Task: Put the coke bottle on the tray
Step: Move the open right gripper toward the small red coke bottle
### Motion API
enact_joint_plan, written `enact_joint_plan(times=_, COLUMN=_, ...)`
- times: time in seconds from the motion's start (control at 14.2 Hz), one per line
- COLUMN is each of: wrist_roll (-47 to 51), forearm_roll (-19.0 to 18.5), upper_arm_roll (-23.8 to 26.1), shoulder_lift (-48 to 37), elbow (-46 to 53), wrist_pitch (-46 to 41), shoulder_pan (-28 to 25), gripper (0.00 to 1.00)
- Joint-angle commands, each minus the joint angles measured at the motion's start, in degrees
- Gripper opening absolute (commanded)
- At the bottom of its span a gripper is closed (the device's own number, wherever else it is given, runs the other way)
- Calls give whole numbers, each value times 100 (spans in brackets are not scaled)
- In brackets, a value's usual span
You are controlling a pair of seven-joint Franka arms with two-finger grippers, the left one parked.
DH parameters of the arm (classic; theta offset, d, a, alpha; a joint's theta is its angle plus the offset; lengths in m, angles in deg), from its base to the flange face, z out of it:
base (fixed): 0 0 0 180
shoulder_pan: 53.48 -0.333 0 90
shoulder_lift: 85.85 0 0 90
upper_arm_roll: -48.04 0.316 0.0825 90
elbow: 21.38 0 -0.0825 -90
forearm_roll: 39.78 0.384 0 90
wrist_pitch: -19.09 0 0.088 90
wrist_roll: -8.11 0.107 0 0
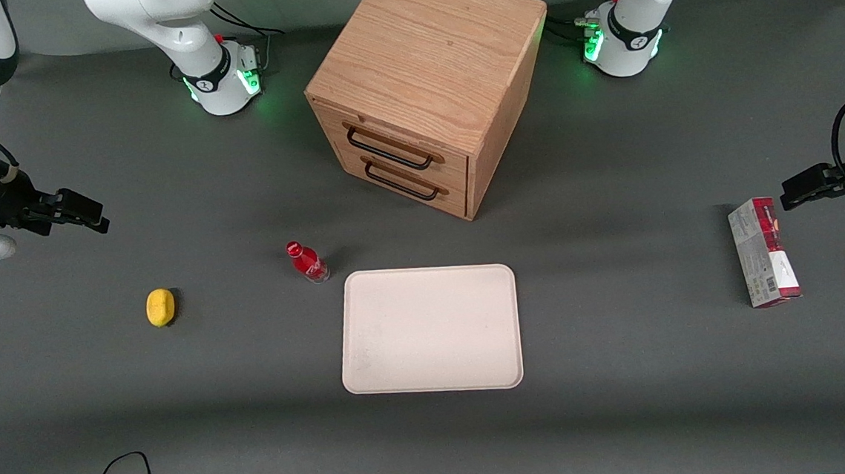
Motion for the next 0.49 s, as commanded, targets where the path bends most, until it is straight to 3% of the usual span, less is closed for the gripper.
enact_joint_plan(times=0.0, wrist_roll=-7, forearm_roll=122, upper_arm_roll=-81, shoulder_lift=-37, elbow=-28, wrist_pitch=-41, shoulder_pan=-54, gripper=100)
enact_joint_plan(times=0.21, wrist_roll=29, forearm_roll=139, upper_arm_roll=50, shoulder_lift=7, elbow=-28, wrist_pitch=-15, shoulder_pan=-115, gripper=100)
enact_joint_plan(times=0.42, wrist_roll=781, forearm_roll=148, upper_arm_roll=892, shoulder_lift=174, elbow=-36, wrist_pitch=387, shoulder_pan=-124, gripper=100)
